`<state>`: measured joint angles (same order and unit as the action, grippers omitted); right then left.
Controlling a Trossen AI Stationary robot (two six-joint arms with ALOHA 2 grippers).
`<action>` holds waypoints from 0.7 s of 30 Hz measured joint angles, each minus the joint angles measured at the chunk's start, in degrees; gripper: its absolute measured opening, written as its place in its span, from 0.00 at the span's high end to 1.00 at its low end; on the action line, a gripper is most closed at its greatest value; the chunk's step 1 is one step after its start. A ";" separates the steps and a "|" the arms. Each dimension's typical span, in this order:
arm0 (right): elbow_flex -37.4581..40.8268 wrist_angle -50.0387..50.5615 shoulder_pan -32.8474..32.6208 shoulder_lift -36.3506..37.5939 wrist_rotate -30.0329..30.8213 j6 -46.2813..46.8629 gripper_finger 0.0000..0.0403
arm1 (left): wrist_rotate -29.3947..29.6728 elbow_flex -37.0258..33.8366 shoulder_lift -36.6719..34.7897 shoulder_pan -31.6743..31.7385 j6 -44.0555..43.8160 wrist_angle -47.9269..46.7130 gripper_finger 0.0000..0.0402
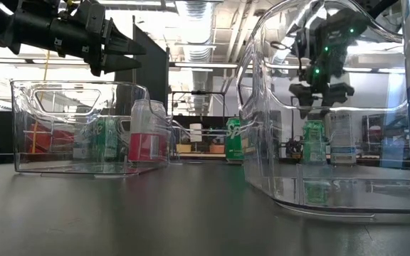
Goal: Sort soda cans
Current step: Put the green soda can into the top transparent bin
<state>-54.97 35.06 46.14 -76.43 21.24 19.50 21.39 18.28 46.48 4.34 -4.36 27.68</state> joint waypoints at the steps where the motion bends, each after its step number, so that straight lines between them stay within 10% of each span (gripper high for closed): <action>1: -0.29 0.17 0.31 -0.47 -0.05 0.18 0.12 | 0.00 0.00 0.00 -0.02 0.00 0.00 0.27; 21: -6.36 4.43 1.04 -4.19 0.03 -1.74 0.05 | -0.02 0.00 0.00 -0.01 0.05 -0.04 0.27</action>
<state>-61.33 39.49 47.18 -80.61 21.27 17.75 21.37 18.28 46.48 4.33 -4.31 27.64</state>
